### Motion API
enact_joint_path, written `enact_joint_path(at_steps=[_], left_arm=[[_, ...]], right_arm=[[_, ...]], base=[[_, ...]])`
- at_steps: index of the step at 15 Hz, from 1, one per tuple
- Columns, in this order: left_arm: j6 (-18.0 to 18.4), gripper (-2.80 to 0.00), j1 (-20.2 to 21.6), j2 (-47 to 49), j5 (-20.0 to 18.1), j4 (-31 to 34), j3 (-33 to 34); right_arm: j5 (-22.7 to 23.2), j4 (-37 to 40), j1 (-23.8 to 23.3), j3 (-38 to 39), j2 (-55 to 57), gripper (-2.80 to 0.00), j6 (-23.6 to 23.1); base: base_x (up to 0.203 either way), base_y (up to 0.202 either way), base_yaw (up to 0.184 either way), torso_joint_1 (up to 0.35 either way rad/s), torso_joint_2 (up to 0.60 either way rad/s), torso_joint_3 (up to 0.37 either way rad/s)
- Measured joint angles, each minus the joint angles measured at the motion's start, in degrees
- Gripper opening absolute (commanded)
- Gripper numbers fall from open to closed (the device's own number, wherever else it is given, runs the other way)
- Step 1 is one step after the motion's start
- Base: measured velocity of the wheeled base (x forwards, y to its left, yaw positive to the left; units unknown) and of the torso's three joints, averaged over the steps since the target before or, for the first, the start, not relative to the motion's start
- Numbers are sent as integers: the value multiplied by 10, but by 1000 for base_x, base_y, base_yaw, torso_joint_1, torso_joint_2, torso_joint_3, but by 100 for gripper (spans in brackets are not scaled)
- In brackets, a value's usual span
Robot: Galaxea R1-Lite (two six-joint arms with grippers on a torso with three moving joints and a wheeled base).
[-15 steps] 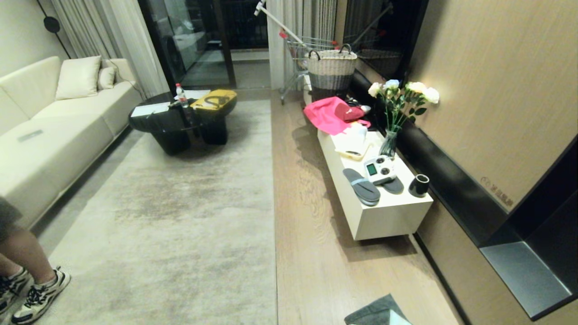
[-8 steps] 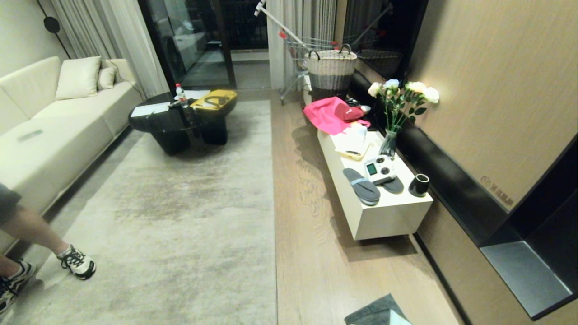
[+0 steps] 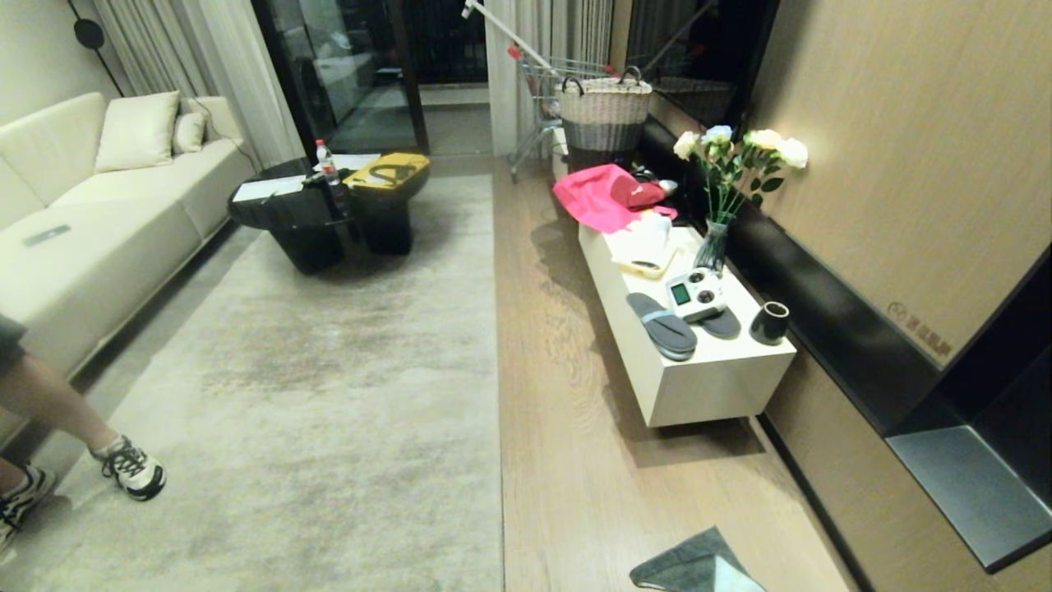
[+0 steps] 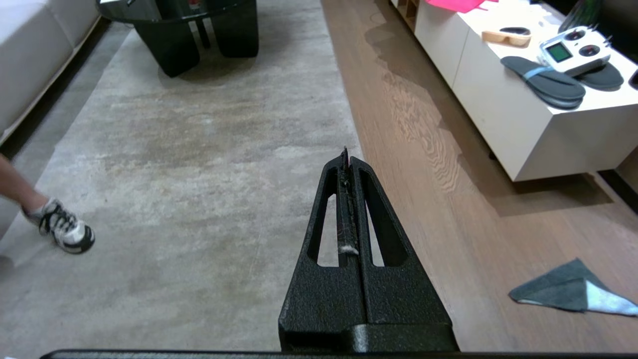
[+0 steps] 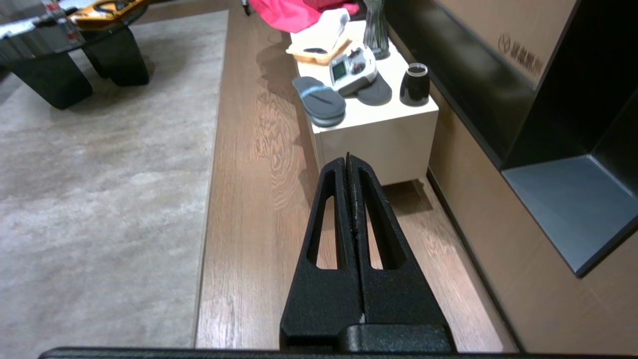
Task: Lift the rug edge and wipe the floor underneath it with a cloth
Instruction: Pick up the rag
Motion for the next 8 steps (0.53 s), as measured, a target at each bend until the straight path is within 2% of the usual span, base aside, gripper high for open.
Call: enact_joint_path(at_steps=[8], left_arm=[[-1,-280,0,0,0,0,0]], right_arm=[[0,0,0,0,0,-280,0]], base=[[0,0,0,-162,525,362]])
